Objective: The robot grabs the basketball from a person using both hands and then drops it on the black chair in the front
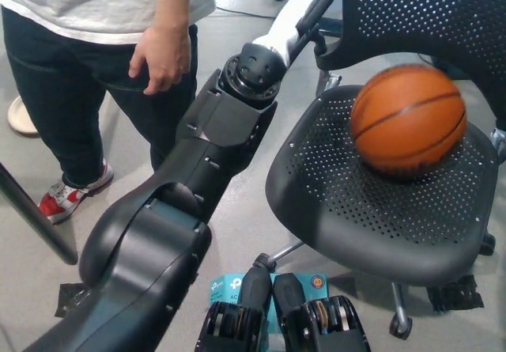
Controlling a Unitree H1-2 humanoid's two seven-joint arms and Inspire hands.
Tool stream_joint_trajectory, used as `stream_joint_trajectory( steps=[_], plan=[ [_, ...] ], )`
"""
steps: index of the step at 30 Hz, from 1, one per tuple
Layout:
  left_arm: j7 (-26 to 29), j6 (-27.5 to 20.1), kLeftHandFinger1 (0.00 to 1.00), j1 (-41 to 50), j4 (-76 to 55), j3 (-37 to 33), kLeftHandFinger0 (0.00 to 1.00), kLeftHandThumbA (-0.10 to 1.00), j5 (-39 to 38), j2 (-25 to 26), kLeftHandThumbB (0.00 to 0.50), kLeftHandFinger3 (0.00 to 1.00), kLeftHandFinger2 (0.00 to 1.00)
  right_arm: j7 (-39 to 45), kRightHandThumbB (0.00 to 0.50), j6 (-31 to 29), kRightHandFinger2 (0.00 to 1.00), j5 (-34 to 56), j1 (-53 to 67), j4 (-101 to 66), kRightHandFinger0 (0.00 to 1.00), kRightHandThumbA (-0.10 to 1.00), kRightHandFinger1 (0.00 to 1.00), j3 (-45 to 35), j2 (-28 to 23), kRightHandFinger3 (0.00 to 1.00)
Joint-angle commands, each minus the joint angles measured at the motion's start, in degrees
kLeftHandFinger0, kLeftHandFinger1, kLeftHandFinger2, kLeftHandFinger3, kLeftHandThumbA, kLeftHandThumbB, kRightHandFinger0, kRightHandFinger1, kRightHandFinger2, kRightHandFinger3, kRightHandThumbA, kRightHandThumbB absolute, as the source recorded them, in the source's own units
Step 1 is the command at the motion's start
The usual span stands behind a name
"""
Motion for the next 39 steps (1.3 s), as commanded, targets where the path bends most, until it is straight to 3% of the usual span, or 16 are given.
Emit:
stream_joint_trajectory(
  steps=[1, 3, 5, 8, 11, 13, 16, 21, 22, 25, 28, 30, 32, 35, 36, 39],
  plan=[
    [-4.5, -0.7, 1.00, 2.4, -10.0, 0.6, 1.00, 1.00, -1.8, 0.8, 0.362, 1.00, 1.00, 1.1, 0.344, 0.6, 1.00, -1.6, 1.9, -10.5, 1.00, 1.00, 1.00, 0.7, -0.2, 1.00],
    [-5.2, 1.4, 1.00, 6.5, -18.8, -0.6, 1.00, 1.00, -0.8, 1.4, 0.350, 1.00, 1.00, 1.3, 0.328, 2.1, 1.00, -1.5, 4.1, -15.9, 1.00, 1.00, 1.00, 1.2, 0.3, 1.00],
    [-7.1, 3.9, 1.00, 13.4, -32.5, -1.8, 1.00, 1.00, -0.7, 2.2, 0.330, 1.00, 1.00, 1.8, 0.348, 3.2, 1.00, -1.0, 7.3, -22.4, 1.00, 1.00, 1.00, 1.6, 0.8, 1.00],
    [-8.3, 6.1, 1.00, 25.5, -54.2, -4.0, 1.00, 1.00, 0.4, 4.1, 0.370, 1.00, 1.00, 2.9, 0.337, 3.5, 1.00, -1.2, 13.9, -34.3, 1.00, 1.00, 1.00, 3.2, 1.5, 1.00],
    [-8.1, 3.2, 1.00, 35.6, -68.6, -5.1, 1.00, 1.00, 1.5, 5.6, 0.317, 1.00, 1.00, 2.9, 0.351, 2.7, 1.00, -2.5, 20.9, -42.8, 1.00, 1.00, 1.00, 4.5, 2.8, 1.00],
    [-8.1, 2.4, 1.00, 42.5, -77.5, -4.8, 1.00, 1.00, 1.9, 7.0, 0.330, 1.00, 1.00, 2.4, 0.368, 2.0, 1.00, -4.2, 25.5, -47.6, 1.00, 1.00, 1.00, 5.9, 4.8, 1.00],
    [-7.7, -3.5, 1.00, 53.7, -85.6, -2.9, 1.00, 1.00, 0.7, 9.5, 0.261, 1.00, 1.00, 4.9, 0.352, -2.4, 1.00, -5.6, 33.4, -51.2, 1.00, 1.00, 1.00, 8.8, 5.7, 1.00],
    [-7.3, -3.8, 1.00, 57.8, -87.6, -2.3, 1.00, 1.00, 0.1, 10.0, 0.262, 1.00, 1.00, 5.4, 0.334, -3.7, 1.00, -6.4, 36.1, -52.2, 1.00, 1.00, 1.00, 9.4, 5.9, 1.00],
    [-5.7, -9.4, 1.00, 71.8, -87.8, 2.7, 1.00, 1.00, -1.3, 14.0, 0.199, 1.00, 1.00, 6.0, 0.284, -11.1, 1.00, -10.3, 44.9, -48.8, 1.00, 1.00, 1.00, 12.8, 8.9, 1.00],
    [-4.7, -12.2, 1.00, 78.6, -84.0, 5.4, 1.00, 1.00, -3.2, 15.4, 0.231, 1.00, 1.00, 6.0, 0.277, -14.0, 1.00, -11.4, 50.0, -44.8, 1.00, 1.00, 1.00, 14.5, 10.0, 1.00],
    [-4.5, -11.9, 1.00, 78.9, -84.5, 5.1, 1.00, 1.00, -3.3, 15.7, 0.231, 1.00, 1.00, 5.8, 0.277, -14.0, 1.00, -11.6, 50.2, -45.0, 1.00, 1.00, 1.00, 14.7, 10.0, 1.00],
    [-2.9, -17.3, 1.00, 83.8, -76.0, 8.4, 1.00, 1.00, -4.8, 16.5, 0.249, 1.00, 1.00, 4.6, 0.255, -17.8, 1.00, -10.0, 53.3, -34.9, 1.00, 1.00, 1.00, 15.0, 12.6, 1.00],
    [-2.7, -18.4, 1.00, 84.9, -74.1, 9.1, 1.00, 1.00, -5.0, 16.5, 0.270, 1.00, 1.00, 4.6, 0.227, -19.5, 1.00, -9.7, 53.6, -32.2, 1.00, 1.00, 1.00, 15.2, 13.2, 1.00],
    [-3.0, -18.8, 1.00, 85.0, -74.1, 9.3, 1.00, 1.00, -5.1, 16.4, 0.270, 1.00, 1.00, 4.6, 0.225, -20.0, 1.00, -9.9, 53.7, -32.0, 1.00, 1.00, 1.00, 15.3, 13.2, 1.00],
    [-1.6, -22.4, 1.00, 86.3, -66.4, 9.9, 1.00, 1.00, -2.7, 16.8, 0.266, 1.00, 1.00, 4.5, 0.235, -21.3, 1.00, -10.0, 54.6, -25.1, 1.00, 1.00, 1.00, 16.3, 14.7, 1.00],
    [-0.5, -22.6, 1.00, 86.3, -63.7, 10.1, 1.00, 1.00, -0.4, 16.3, 0.282, 1.00, 1.00, 4.5, 0.218, -24.7, 1.00, -10.6, 54.7, -20.2, 1.00, 1.00, 1.00, 16.8, 15.3, 1.00]
  ],
)
